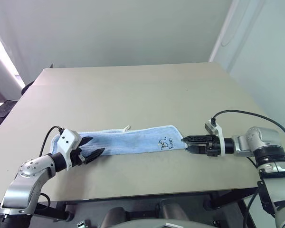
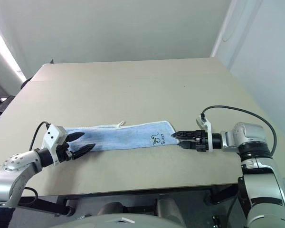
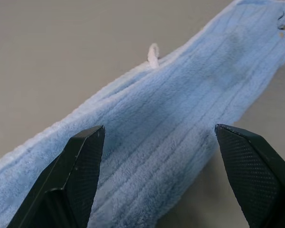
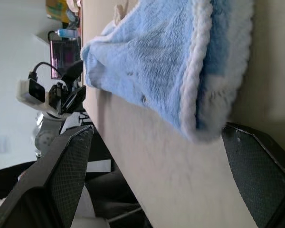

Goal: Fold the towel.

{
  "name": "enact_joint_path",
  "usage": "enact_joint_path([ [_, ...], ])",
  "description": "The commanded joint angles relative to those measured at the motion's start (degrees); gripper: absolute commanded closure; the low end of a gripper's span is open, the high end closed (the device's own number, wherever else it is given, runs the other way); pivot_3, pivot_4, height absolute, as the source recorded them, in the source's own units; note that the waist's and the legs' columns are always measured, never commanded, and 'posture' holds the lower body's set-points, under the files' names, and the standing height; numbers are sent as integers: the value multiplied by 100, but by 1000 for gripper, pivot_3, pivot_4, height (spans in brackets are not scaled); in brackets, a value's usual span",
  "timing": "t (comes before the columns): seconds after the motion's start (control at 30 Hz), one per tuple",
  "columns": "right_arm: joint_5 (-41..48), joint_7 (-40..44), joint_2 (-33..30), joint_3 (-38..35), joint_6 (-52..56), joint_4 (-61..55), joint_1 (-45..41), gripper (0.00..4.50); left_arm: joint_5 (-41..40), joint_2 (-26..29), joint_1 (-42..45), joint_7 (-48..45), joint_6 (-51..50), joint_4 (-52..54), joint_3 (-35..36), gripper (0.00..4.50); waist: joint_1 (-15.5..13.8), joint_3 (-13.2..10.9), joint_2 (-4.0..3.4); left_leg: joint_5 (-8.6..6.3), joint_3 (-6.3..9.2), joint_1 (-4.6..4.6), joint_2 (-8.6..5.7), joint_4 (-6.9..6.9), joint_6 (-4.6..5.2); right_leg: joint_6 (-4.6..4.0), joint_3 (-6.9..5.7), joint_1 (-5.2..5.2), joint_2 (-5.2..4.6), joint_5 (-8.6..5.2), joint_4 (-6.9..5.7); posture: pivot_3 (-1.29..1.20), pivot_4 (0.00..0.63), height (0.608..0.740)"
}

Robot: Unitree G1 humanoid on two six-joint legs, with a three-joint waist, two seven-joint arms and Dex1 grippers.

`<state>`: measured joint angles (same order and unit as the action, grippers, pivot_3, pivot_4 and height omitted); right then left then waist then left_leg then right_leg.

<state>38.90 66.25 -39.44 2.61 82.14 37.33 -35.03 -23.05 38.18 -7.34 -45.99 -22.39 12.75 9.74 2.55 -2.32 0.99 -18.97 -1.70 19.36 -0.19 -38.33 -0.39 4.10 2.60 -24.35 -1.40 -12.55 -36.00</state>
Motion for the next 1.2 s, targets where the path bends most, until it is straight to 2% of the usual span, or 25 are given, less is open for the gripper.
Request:
enact_joint_path([
  [0.03,-77,-275,322,-355,-150,410,-347,57,-33,20,161,75,-144,135,24,596,11,2,4,0,0,0,0,0,0,0,0,0,0,0,0,0,0,740],
  [0.3,-225,-632,806,-734,-441,770,-636,57,86,-11,189,170,-92,155,-39,596,47,4,6,0,-2,-1,1,-1,0,-2,4,5,5,1,-7,0,0,740],
  [0.33,-231,-650,831,-755,-439,758,-644,424,90,-5,188,183,-83,149,-21,596,57,4,6,0,-2,0,1,-1,0,-2,4,5,5,2,-7,0,0,740],
  [0.37,-236,-643,845,-762,-438,756,-653,595,98,3,191,195,-76,134,-11,596,65,3,5,0,-2,0,1,-1,0,-2,4,5,4,2,-7,0,0,740],
  [0.7,-249,-650,951,-855,-507,645,-658,4262,154,2,249,274,-56,49,-12,596,76,3,5,0,1,0,0,0,0,0,3,-2,-1,3,-2,0,0,740],
  [0.73,-252,-608,921,-846,-542,616,-648,4467,163,0,274,288,-63,36,-22,596,78,4,6,0,1,0,0,0,0,0,3,-2,-1,3,-2,0,0,740],
  [0.9,-251,-446,659,-881,-613,455,-555,4467,62,-6,246,361,-95,89,165,596,86,2,3,0,2,0,-1,0,0,1,2,0,0,3,-3,0,0,740],
  [1.03,-361,-157,22,-904,-801,585,-625,4467,-21,15,243,453,-154,6,413,596,56,0,0,0,3,1,-2,0,0,2,1,-12,-4,3,1,0,0,740],
  [1.13,-729,368,-582,-431,-1307,464,-467,4467,48,25,242,484,-161,-2,414,596,0,-1,-1,0,3,1,-6,0,0,2,0,-11,-7,1,8,0,0,740],
  [1.2,-1148,759,-1002,-105,-2116,437,-318,4467,-1,-13,269,509,-193,11,436,596,-12,-1,-1,0,3,2,-6,0,0,3,-3,-10,-7,0,13,0,0,740],
])
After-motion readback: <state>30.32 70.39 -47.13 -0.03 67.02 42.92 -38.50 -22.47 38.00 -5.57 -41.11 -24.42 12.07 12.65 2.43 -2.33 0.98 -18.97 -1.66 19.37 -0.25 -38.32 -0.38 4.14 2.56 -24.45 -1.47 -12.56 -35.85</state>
